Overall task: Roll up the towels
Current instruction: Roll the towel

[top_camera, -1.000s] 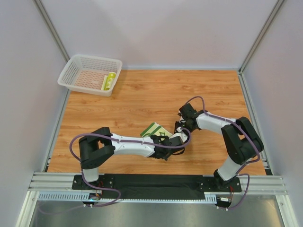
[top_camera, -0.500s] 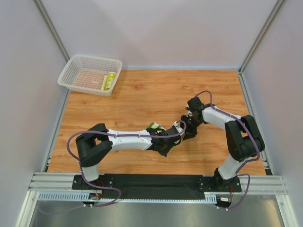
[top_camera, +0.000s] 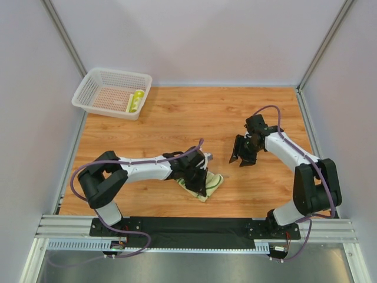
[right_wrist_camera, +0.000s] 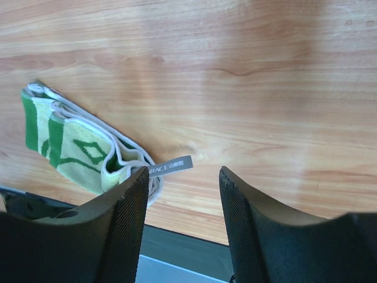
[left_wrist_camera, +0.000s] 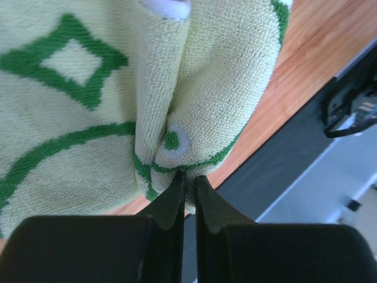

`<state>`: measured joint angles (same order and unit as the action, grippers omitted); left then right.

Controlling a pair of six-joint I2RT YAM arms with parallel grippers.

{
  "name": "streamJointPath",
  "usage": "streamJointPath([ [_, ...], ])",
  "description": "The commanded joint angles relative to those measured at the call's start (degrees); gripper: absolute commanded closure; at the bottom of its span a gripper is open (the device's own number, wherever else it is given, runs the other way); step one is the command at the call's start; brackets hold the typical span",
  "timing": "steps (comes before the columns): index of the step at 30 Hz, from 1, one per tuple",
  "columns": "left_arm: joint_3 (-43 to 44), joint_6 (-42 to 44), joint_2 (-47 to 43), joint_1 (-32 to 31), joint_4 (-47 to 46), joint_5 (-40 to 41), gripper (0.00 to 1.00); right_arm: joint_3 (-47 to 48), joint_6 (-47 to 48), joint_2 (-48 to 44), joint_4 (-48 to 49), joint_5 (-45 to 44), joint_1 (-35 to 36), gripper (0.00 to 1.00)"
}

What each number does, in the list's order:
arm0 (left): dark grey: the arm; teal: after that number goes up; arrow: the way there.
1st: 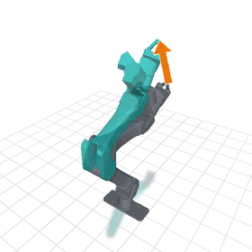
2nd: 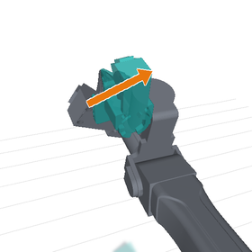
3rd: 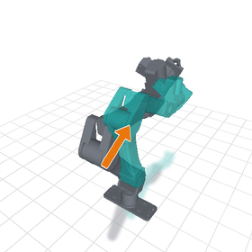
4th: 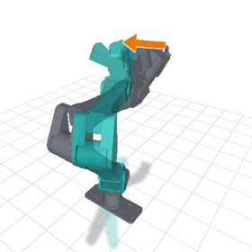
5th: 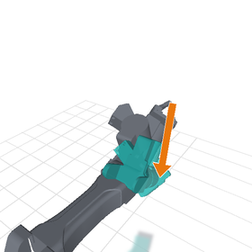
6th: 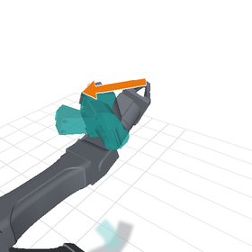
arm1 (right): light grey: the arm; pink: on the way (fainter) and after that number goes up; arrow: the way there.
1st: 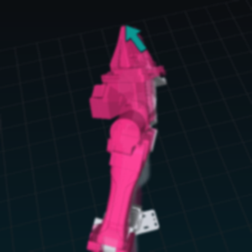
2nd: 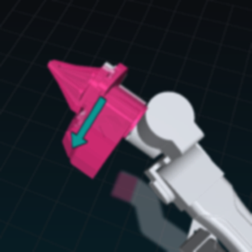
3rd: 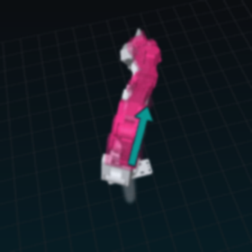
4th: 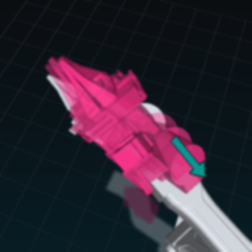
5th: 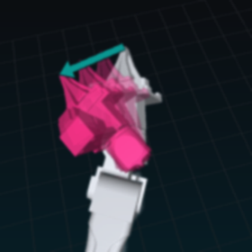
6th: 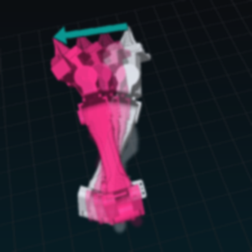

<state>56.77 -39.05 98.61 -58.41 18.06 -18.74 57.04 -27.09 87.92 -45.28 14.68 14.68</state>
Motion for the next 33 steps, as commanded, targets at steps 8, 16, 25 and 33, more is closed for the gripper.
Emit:
streamJointPath([
  [8, -19.41, -28.71, -8.17, 11.12, -30.19, -18.17, 1.0, -7.01, -0.86, -11.26, 3.17, 9.4, -0.09, 0.47],
  [16, -26.98, -42.86, -4.13, 14.11, -41.44, -22.22, 1.0, -17.74, -5.16, -19.19, 20.56, 21.44, 3.16, 0.35],
  [25, -30.23, -46.47, -0.7, 17.89, -45.23, -25.38, 1.0, -23.64, -8.94, -13.22, 38.06, 23.12, 9.66, 0.3],
  [33, -30.06, -45.51, 0.71, 19.04, -44.78, -26.61, 1.0, -22.58, -9.03, -5.49, 44.66, 23.46, 12.39, 0.28],
])
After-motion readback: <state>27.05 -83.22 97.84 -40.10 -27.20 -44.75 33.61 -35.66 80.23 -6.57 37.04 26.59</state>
